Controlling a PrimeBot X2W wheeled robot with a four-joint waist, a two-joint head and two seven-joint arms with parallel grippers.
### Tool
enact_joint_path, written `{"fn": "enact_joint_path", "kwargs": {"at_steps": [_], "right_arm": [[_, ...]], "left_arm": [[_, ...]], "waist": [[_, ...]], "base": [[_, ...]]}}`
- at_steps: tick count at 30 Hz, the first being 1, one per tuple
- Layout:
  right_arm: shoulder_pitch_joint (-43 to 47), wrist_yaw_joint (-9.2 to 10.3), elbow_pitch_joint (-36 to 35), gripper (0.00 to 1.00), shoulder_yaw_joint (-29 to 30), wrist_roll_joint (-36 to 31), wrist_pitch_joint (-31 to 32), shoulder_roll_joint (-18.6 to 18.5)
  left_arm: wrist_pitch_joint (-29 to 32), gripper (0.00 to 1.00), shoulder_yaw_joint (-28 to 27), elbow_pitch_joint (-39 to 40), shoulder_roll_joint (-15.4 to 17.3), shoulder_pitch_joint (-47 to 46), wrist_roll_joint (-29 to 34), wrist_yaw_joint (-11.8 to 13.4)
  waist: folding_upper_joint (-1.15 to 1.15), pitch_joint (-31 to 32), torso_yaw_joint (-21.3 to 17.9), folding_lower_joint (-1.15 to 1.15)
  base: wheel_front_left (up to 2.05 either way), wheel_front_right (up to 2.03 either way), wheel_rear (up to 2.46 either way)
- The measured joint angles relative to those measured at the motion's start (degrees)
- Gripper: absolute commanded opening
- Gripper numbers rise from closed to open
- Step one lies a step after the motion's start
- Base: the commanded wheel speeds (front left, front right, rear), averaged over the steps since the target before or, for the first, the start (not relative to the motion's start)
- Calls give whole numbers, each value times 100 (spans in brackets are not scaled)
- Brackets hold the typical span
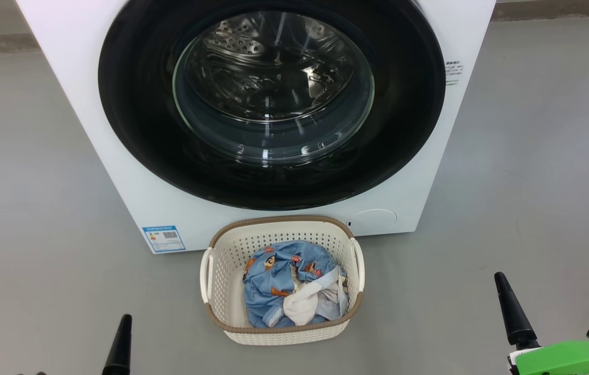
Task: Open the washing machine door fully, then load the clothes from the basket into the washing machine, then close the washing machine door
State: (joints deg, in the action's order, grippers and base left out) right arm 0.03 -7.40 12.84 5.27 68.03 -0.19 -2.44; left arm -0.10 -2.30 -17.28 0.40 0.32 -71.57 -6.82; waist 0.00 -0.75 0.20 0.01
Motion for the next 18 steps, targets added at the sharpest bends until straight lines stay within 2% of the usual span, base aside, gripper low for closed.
{"fn": "enact_joint_path", "kwargs": {"at_steps": [18], "right_arm": [[-1, 0, -120, 100, -313, -1703, -300, -275]], "left_arm": [[-302, 100, 90, 115, 79, 68, 1828, -1]], "waist": [[0, 14, 14, 0]], "base": [[0, 0, 0]]}}
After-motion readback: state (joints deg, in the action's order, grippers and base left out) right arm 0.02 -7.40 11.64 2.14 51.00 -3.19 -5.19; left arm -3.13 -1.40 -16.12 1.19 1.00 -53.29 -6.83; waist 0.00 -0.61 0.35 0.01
